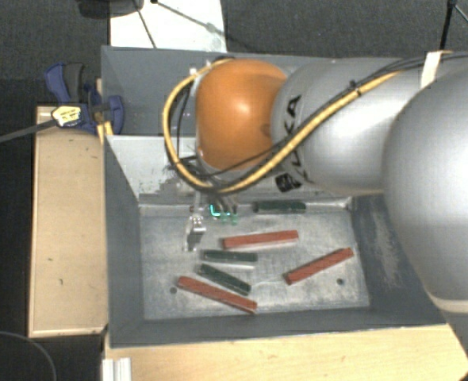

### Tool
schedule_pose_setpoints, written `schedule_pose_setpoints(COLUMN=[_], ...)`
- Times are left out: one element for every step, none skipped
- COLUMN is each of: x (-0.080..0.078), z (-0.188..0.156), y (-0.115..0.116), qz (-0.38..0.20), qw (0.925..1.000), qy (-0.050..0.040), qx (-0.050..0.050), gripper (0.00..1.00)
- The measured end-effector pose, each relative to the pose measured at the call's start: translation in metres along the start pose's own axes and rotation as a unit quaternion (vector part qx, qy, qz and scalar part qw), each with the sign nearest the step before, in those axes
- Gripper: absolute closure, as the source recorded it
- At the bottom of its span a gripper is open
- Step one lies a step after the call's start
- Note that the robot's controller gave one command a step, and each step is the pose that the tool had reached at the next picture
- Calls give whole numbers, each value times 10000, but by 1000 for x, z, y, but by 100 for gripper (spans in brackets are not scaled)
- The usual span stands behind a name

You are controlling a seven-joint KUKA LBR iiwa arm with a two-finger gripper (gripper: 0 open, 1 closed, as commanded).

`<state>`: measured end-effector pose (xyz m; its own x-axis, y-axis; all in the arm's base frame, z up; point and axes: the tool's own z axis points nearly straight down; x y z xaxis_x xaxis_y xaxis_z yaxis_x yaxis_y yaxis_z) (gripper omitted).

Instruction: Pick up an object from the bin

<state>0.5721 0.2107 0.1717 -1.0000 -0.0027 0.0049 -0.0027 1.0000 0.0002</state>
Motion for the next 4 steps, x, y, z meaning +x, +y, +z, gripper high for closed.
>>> schedule_pose_setpoints(x=[-2,23,24,24], z=[-4,99,100,100], y=[-1,-37,-37,-37], qz=[21,-760,-737,-725], qw=[10000,9971,9973,9974], qy=[-37,-56,-48,-48], qx=[-7,-8,-8,-8], gripper=[0,100,0,0])
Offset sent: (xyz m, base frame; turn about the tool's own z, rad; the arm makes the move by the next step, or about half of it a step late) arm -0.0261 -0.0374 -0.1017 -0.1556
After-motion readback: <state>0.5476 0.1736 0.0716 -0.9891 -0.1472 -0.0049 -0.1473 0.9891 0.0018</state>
